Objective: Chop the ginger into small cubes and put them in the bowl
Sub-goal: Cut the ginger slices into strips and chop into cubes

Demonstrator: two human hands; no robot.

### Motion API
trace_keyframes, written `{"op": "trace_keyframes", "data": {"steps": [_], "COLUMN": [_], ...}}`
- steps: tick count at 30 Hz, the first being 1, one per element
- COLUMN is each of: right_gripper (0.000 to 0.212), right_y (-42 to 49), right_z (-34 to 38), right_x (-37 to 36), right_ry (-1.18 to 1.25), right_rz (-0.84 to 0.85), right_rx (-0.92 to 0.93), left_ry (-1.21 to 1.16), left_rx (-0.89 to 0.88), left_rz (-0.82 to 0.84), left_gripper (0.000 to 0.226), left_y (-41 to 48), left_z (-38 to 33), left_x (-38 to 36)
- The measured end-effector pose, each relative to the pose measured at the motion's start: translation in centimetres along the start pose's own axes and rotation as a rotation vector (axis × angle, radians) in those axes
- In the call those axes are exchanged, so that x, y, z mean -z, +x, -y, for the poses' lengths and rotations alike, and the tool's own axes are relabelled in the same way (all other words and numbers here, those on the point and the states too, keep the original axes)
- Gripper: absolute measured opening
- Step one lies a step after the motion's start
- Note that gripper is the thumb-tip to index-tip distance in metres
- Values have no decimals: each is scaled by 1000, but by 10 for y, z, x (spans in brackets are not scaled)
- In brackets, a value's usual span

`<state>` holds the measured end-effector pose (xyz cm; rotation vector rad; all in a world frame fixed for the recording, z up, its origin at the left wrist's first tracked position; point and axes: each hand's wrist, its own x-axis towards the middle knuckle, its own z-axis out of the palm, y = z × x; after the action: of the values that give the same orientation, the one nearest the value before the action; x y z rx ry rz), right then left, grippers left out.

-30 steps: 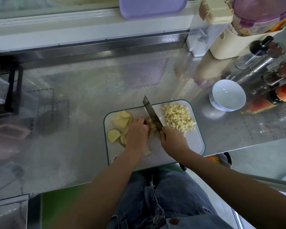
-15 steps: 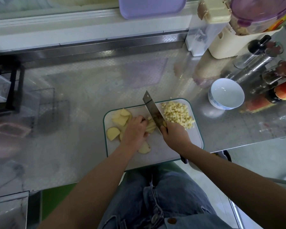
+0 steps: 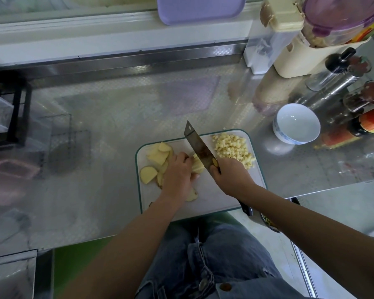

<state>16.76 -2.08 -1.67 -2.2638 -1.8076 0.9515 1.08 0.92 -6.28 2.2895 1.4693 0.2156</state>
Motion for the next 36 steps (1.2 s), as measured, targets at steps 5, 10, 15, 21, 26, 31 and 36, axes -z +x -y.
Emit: {"op": "trace_keyframes", "data": {"steps": [5,10,15,21,26,31,36], "right_gripper": [33,32,27,26,41,41,40], "right_y": [1,4,2,-1,1,2,4], "right_z": [2,2,0,-4,-4,-1,-1], "right_x": [1,-10,-25,-28,-15,-6,-11], "right_ry": [32,-58,-49,-26,58,25,-23], "right_rz": [23,11,-38,-66,-93,-78,-56], "right_rx": [-8,-21,-22,7,-2,2,-22], "left_ry": [-15,-25,-35,-62,-40,-29,-4], "left_rx": [3,21,40,12,-27,-42,-44], "left_rz": [-10,0,21,39,4,-27,-6], "left_gripper": [42,37,37,43,49,43,44], "left_y": [4,5,6,7,4,0,1], "left_z": [1,0,0,3,8,7,5], "left_x": [0,0,0,2,6,6,7]}}
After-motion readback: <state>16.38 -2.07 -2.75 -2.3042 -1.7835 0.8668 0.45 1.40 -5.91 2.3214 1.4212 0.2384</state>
